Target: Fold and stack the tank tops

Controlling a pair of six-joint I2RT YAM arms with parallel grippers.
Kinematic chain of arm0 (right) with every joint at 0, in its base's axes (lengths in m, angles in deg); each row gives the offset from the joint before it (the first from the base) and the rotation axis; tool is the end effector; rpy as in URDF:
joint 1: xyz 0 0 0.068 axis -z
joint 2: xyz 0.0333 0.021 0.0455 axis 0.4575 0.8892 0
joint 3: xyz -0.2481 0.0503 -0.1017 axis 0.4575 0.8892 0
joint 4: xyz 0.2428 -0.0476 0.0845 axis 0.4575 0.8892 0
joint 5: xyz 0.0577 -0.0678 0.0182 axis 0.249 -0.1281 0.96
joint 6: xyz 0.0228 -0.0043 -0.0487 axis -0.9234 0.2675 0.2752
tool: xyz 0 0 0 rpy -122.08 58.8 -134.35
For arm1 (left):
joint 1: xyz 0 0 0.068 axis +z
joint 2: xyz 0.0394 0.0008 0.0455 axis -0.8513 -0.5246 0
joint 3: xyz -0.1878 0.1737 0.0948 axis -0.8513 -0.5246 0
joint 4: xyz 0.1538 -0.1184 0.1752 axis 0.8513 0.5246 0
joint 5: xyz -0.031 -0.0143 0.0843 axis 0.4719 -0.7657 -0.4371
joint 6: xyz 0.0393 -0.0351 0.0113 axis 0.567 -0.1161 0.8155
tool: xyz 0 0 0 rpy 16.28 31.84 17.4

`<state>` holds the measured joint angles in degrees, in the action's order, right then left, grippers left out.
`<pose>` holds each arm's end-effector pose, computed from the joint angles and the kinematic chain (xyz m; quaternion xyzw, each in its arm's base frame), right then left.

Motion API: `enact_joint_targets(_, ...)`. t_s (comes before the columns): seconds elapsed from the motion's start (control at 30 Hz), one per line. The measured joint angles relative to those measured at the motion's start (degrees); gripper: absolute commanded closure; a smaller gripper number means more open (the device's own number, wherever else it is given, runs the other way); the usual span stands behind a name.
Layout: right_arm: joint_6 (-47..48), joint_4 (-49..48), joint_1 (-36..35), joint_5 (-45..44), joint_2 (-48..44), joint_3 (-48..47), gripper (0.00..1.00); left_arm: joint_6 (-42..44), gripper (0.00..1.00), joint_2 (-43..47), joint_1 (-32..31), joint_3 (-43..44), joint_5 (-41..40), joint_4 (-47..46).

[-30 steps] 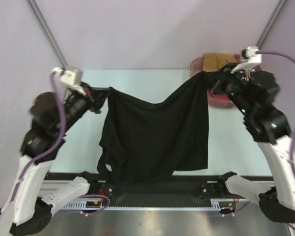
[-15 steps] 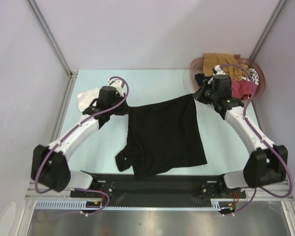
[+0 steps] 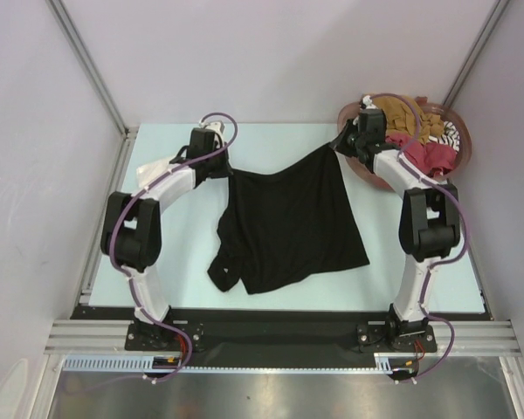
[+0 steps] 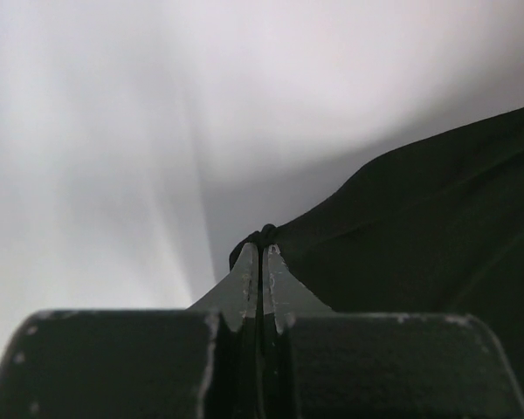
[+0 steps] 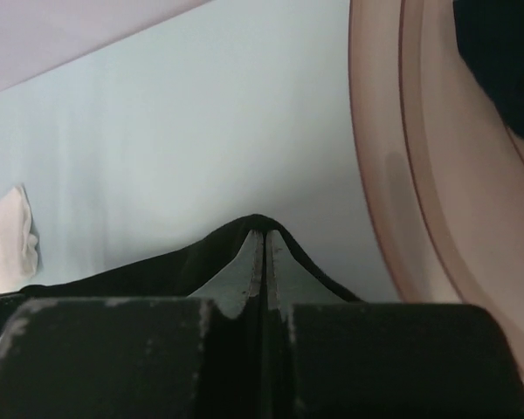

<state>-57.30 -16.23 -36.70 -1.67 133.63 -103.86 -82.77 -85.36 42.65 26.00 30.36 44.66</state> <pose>0.4503 0.0808 0.2611 0.0931 0.8583 0.2209 0.4536 0.4051 -0.1172 0.2297 0.0057 0.9053 -0.1618 0.3927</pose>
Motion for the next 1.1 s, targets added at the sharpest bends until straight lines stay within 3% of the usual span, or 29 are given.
enact_joint_targets(0.03,-0.07,-0.48,0.28,0.20,1.92,-1.84,0.85,0.00,0.94,-1.51,0.48,1.57,0.26,-0.02)
enact_joint_targets(0.1,-0.61,-0.44,0.81,0.46,5.70,-5.99,0.53,0.15,0.69,-4.50,1.42,4.61,1.16,0.09)
enact_joint_targets(0.13,-0.52,-0.28,1.03,0.37,7.67,-8.50,0.43,0.02,0.51,-5.88,1.84,6.10,1.40,0.24)
enact_joint_targets(0.17,-0.48,-0.50,1.11,0.35,9.31,-10.51,0.43,0.28,0.37,-6.75,2.14,7.02,1.40,0.24)
enact_joint_targets(0.2,-0.24,-0.35,1.25,0.26,10.40,-11.93,0.43,-0.09,0.01,-7.54,2.45,7.69,1.31,0.13)
enact_joint_targets(0.33,-0.04,-0.28,1.51,0.39,11.13,-12.92,0.43,-0.28,0.00,-6.67,2.99,6.91,0.26,-0.39)
enact_joint_targets(0.43,0.07,-1.90,1.49,0.70,7.87,-7.82,0.44,-0.20,0.00,-2.32,2.97,2.27,-1.70,-2.23)
enact_joint_targets(0.57,-0.02,-2.34,1.40,0.96,-1.97,4.55,0.43,-0.26,0.00,9.73,2.97,-8.90,-5.09,-5.49)
enact_joint_targets(0.77,-1.79,-5.22,1.40,0.28,-21.62,24.06,0.44,-2.10,0.00,31.15,3.32,-29.55,-9.51,-18.01)
enact_joint_targets(0.9,-2.99,-5.62,1.40,-0.72,-31.89,33.77,0.50,-7.41,0.02,33.94,6.23,-35.32,-4.76,-18.99)
enact_joint_targets(1.03,-4.55,-2.23,1.40,-2.73,-39.85,43.15,0.44,-11.65,0.01,34.23,7.06,-38.27,-0.26,-16.33)
enact_joint_targets(1.1,-4.96,0.11,1.40,-3.78,-43.74,47.30,0.47,-13.29,0.00,36.00,6.75,-40.63,0.90,-15.65)
